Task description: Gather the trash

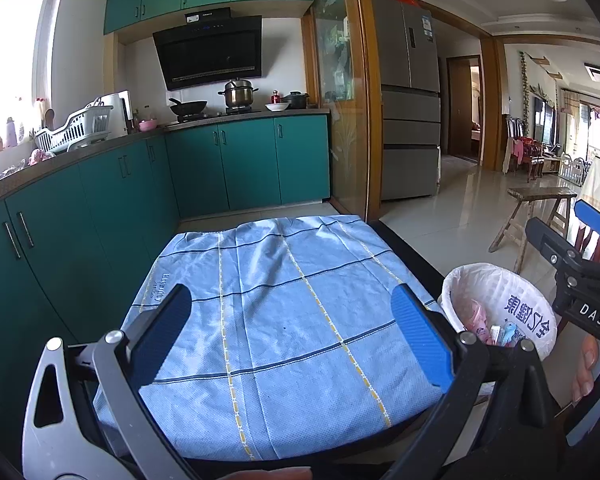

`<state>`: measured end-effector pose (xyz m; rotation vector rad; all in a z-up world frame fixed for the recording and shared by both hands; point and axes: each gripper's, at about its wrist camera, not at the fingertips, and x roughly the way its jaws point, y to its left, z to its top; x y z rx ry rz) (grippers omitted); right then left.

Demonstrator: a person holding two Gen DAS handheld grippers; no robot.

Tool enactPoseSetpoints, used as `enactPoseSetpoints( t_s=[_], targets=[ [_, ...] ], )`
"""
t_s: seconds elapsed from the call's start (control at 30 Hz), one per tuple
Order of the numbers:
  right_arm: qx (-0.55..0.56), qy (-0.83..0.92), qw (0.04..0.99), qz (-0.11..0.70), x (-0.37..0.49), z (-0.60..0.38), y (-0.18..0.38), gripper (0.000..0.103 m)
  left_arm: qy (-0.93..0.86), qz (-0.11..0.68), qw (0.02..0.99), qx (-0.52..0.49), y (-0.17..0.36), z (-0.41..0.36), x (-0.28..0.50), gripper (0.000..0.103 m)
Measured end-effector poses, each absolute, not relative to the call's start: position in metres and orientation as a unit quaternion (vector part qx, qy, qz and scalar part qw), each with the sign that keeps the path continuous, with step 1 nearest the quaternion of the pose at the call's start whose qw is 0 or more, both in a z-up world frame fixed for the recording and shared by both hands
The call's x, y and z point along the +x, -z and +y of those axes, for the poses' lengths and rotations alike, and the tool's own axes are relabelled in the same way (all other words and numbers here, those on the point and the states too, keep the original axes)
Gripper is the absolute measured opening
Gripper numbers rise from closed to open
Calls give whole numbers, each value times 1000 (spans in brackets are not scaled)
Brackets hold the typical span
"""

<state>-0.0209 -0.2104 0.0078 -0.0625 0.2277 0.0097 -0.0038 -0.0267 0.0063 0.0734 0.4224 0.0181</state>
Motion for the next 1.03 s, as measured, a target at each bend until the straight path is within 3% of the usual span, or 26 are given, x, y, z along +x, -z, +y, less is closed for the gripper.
enactPoseSetpoints(
  t_s=[1.03],
  targets=[
    [-21,-13,989,142,-8,-217,8,100,-20,254,966,28,13,-20,19,100]
  ],
)
